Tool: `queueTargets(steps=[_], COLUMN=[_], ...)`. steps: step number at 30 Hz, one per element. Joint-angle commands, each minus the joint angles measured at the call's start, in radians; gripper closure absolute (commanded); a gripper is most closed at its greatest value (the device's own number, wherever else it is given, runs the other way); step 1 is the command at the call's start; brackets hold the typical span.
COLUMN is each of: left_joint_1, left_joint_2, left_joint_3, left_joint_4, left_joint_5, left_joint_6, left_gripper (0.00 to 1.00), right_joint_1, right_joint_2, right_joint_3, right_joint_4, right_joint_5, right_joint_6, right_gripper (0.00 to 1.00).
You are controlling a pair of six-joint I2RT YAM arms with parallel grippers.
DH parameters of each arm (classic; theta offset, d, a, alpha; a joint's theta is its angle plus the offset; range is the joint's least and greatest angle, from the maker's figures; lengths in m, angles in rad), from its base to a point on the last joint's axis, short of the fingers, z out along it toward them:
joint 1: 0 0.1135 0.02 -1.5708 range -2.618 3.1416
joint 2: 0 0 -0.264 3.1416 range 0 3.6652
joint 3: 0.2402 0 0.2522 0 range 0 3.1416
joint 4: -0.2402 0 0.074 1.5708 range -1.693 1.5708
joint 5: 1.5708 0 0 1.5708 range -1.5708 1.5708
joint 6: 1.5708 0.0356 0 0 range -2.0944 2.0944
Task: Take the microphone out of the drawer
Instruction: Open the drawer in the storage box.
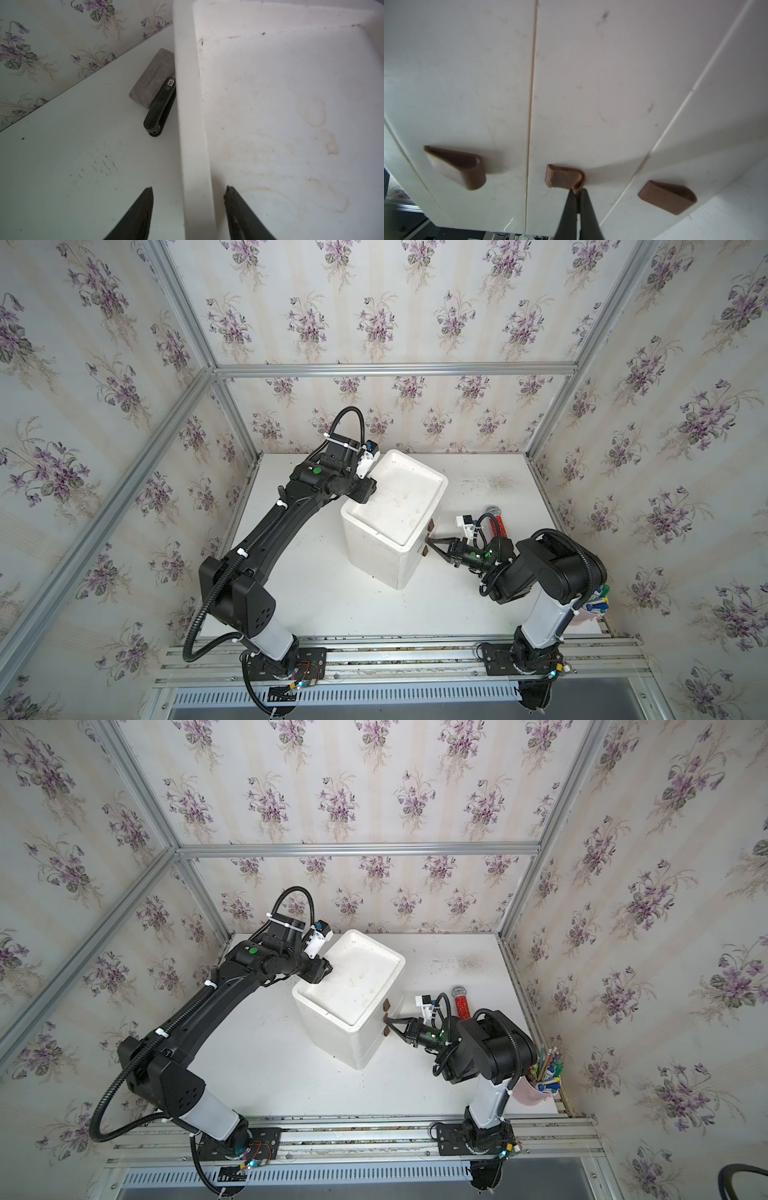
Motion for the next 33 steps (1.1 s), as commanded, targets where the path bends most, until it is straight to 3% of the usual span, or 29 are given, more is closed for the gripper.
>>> queueTargets(steps=[1, 7, 14, 18, 26, 33], left_joint_1=[0.001, 0.001, 0.001, 0.001, 0.001, 0.001], left_joint_2=[0.015, 0.018, 0.014, 0.013, 0.009, 0.006], left_joint_3=[-0.016, -0.016, -0.015, -0.012, -0.009, -0.009], left_joint_4=[-0.19, -0.191, -0.191, -0.191, -0.19, -0.191], left_joint_5=[-0.04, -0.041, -0.042, -0.042, -0.037, -0.043], left_joint_6=[0.011, 0.012, 0.012, 0.012, 0.012, 0.013], left_gripper=[0.43, 0.43, 0.43, 0.43, 0.43, 0.43], right_joint_1=[-0.016, -0.091, -0.128, -0.166, -0.235, -0.288], right_joint_2=[-0.021, -0.108, -0.299, -0.5, -0.985, -1.033], right_joint_3=[-0.038, -0.143, -0.204, -0.23, -0.169, -0.167], right_joint_4=[0.219, 0.185, -0.028, -0.266, -0.972, -1.146], right_joint_5=[0.011, -0.002, 0.005, 0.021, 0.11, 0.126], right_joint_6=[-0.018, -0.055, -0.139, -0.218, -0.444, -0.485], right_gripper=[1.0, 1.0, 1.0, 1.0, 1.0, 1.0])
